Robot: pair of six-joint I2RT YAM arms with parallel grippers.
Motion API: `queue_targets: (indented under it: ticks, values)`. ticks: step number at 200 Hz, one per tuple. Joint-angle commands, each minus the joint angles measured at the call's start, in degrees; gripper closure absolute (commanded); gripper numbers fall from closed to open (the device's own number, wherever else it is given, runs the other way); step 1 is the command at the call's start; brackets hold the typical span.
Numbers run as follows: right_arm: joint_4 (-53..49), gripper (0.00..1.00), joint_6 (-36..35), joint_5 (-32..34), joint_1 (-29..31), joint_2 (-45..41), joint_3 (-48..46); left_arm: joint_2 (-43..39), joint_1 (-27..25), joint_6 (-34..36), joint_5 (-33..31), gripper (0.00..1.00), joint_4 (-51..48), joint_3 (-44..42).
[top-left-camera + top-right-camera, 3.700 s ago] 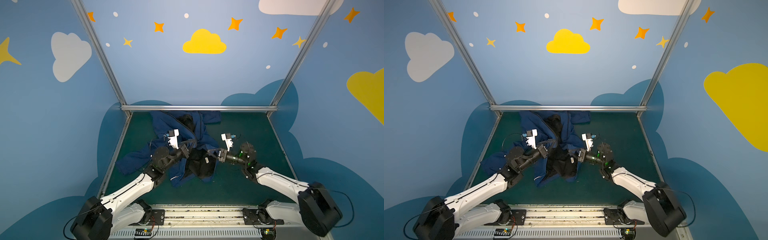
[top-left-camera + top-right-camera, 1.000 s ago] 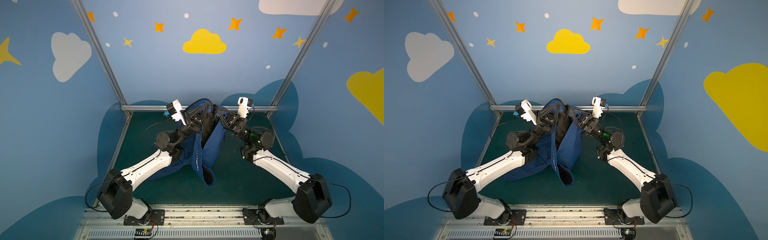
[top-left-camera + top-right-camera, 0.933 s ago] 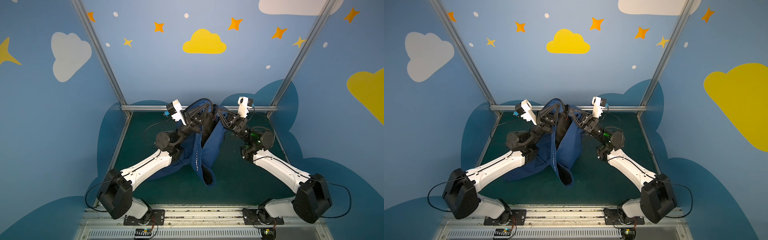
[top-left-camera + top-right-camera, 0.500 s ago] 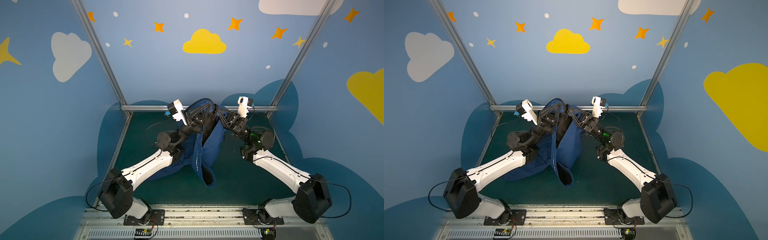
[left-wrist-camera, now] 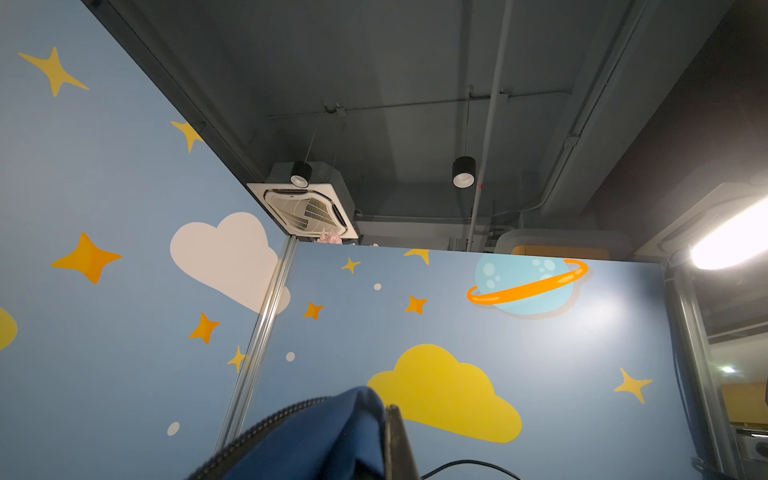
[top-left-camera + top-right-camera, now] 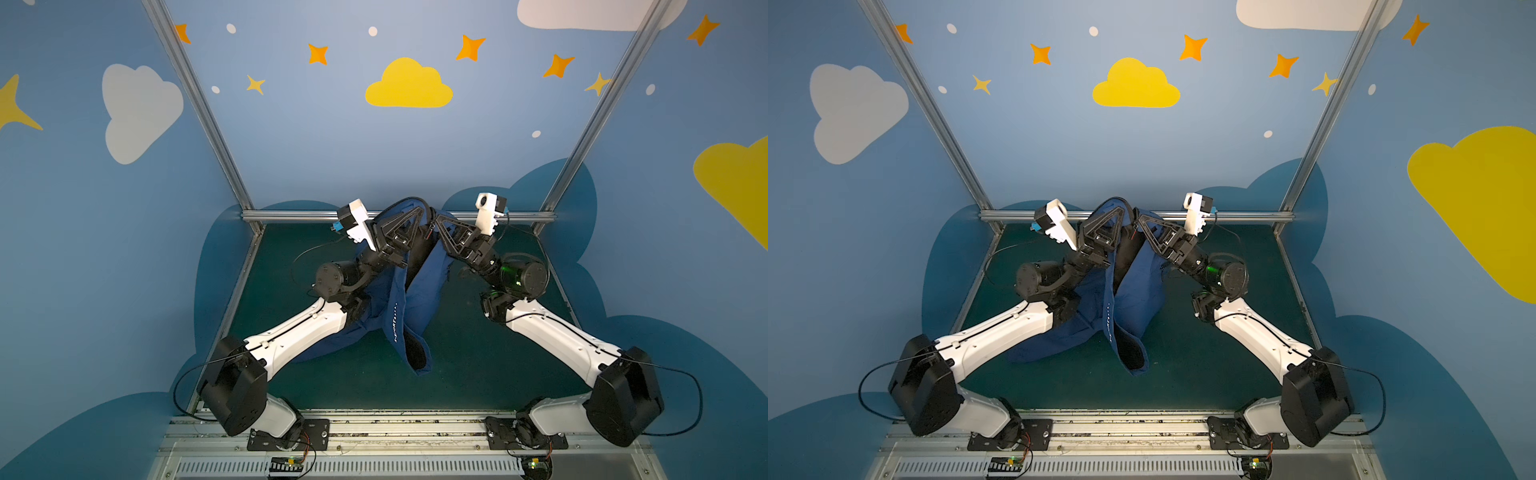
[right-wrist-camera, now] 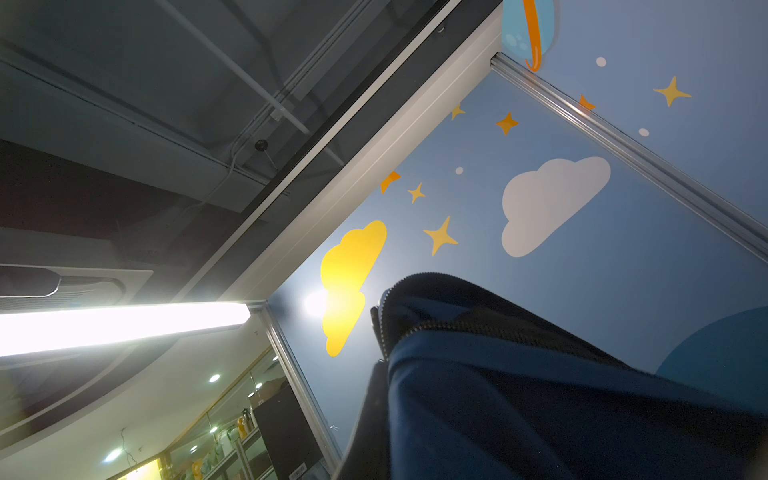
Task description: Zip up the jacket
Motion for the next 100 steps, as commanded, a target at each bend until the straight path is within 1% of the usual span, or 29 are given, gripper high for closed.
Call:
queue_targets:
  ticks: [1, 100]
  values:
    - [3.68, 1.0, -0.23, 0.38, 0.35, -1.37, 1.81, -0.13, -0.42, 0.05, 0.78, 0.97, 2.75, 2.62]
    - [3.67, 1.0, 0.55, 1.63, 0.18, -1.59, 4.16, 0.39, -0.93, 0.44, 0.78, 0.97, 2.82, 2.49]
